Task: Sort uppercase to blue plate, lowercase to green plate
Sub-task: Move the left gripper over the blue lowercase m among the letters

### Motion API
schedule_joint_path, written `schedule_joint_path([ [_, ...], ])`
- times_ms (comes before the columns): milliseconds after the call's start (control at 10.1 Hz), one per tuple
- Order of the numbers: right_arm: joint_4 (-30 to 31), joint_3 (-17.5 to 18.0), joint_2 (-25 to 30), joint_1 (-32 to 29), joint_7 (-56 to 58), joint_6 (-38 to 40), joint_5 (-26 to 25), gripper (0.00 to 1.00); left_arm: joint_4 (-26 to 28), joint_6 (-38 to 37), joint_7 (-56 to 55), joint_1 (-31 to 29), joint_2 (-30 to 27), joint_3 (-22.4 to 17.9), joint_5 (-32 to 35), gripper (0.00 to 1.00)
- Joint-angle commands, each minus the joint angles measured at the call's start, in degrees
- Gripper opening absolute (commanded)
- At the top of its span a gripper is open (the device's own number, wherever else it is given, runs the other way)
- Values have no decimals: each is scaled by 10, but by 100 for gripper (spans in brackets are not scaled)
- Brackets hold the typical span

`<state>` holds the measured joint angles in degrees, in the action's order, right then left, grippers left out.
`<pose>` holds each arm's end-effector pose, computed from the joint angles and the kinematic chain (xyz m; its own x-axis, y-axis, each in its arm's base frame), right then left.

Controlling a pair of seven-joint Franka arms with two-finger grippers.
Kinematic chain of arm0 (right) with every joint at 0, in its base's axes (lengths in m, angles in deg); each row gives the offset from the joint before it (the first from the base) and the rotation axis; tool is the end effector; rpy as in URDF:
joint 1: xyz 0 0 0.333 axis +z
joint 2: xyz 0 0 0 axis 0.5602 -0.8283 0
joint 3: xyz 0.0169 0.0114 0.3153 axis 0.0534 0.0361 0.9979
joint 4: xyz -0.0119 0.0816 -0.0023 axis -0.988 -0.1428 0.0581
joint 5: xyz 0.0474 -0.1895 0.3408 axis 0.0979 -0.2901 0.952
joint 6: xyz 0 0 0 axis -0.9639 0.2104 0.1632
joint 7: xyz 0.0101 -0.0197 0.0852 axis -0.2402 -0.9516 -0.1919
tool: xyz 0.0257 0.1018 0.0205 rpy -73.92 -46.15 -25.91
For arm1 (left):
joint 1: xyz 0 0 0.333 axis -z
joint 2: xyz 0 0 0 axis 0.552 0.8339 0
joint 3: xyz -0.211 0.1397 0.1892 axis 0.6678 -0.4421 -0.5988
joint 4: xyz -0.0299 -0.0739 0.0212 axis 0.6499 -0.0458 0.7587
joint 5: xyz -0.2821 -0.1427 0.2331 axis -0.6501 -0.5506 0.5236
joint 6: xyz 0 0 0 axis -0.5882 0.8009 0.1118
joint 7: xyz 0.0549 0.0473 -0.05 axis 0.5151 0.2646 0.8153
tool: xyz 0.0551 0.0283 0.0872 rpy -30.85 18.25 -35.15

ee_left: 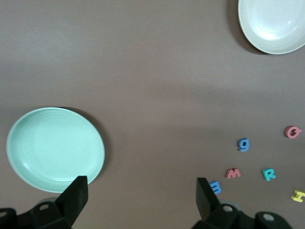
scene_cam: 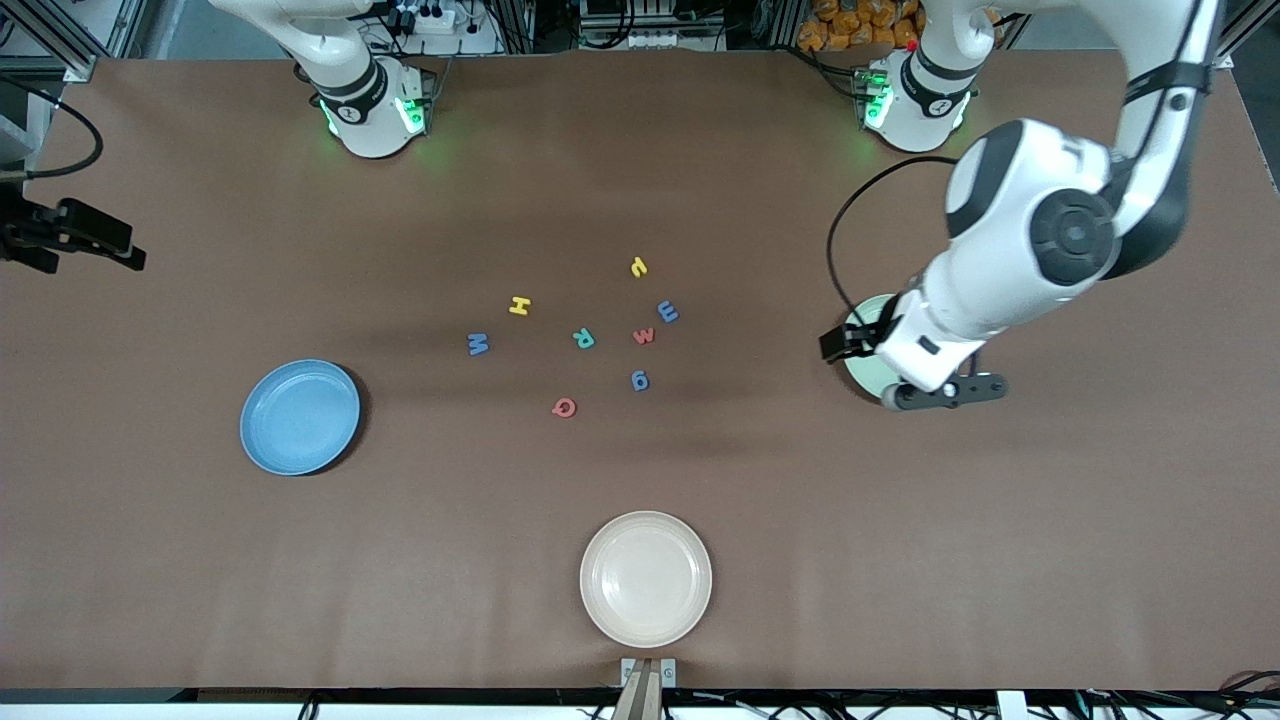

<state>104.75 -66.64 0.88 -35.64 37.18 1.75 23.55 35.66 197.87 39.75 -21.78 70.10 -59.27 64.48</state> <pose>0.5585 -0.0339 0.6245 0.9975 0.0046 -0.0701 0.0017 -0.9991 -0.0426 0.5900 -0.2543 0.4378 0.9878 0.1248 -0.0936 0.1362 -0.9824 0.1278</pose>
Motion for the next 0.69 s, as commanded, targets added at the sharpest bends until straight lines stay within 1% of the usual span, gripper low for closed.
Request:
schedule_joint_path([
  [0,12,8,1,-11,4,-12,9,100,21,39,-49,47,17,-3,-6,100],
  [296,12,7,1,-22,3,-5,8,100,16,86,-100,108,77,-14,-7,100],
  [493,12,7,-1,-40,3,-7,9,100,7,136,-156,174,125,-46,-4,100],
  [592,12,7,-4,-49,3,-8,9,100,7,153,-176,197,140,-55,-4,100],
])
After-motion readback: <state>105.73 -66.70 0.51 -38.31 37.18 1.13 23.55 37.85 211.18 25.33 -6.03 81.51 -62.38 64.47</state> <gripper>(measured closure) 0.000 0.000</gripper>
